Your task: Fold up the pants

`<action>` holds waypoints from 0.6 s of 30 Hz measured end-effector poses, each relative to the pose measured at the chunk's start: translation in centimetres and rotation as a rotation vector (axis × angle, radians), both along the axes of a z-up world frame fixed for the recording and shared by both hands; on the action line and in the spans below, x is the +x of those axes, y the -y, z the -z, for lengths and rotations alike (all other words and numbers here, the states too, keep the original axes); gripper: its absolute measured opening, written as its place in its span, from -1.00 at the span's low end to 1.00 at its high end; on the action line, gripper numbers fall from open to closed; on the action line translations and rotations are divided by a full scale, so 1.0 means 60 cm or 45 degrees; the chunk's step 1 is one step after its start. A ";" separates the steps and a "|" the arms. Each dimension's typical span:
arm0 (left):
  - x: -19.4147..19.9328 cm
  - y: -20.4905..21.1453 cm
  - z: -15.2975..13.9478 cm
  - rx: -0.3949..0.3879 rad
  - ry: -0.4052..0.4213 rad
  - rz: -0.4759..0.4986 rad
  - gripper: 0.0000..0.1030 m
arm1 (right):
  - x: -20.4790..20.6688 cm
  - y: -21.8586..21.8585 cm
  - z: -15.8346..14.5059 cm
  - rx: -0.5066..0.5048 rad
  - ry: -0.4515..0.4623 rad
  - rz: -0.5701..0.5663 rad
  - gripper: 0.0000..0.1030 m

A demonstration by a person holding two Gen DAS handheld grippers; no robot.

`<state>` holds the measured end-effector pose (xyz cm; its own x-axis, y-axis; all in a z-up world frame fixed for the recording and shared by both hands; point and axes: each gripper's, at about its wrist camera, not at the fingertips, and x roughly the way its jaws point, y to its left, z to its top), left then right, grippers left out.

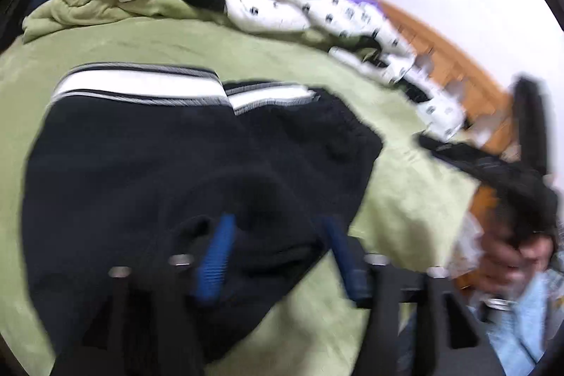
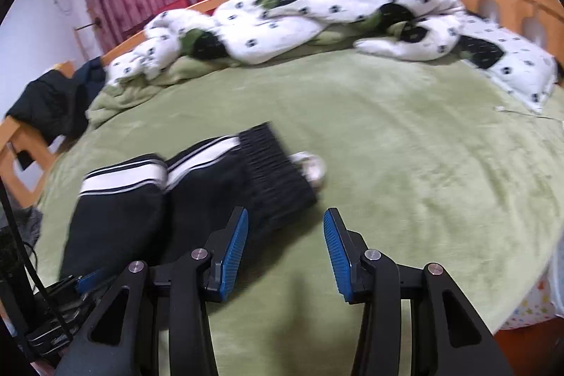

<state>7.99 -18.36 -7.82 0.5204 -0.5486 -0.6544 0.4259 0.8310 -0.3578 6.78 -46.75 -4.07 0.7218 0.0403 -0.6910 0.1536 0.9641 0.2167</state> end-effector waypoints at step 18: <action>-0.079 -0.234 0.108 0.130 -0.158 -0.370 0.44 | 0.175 -0.192 0.152 0.276 -0.369 -0.443 -0.69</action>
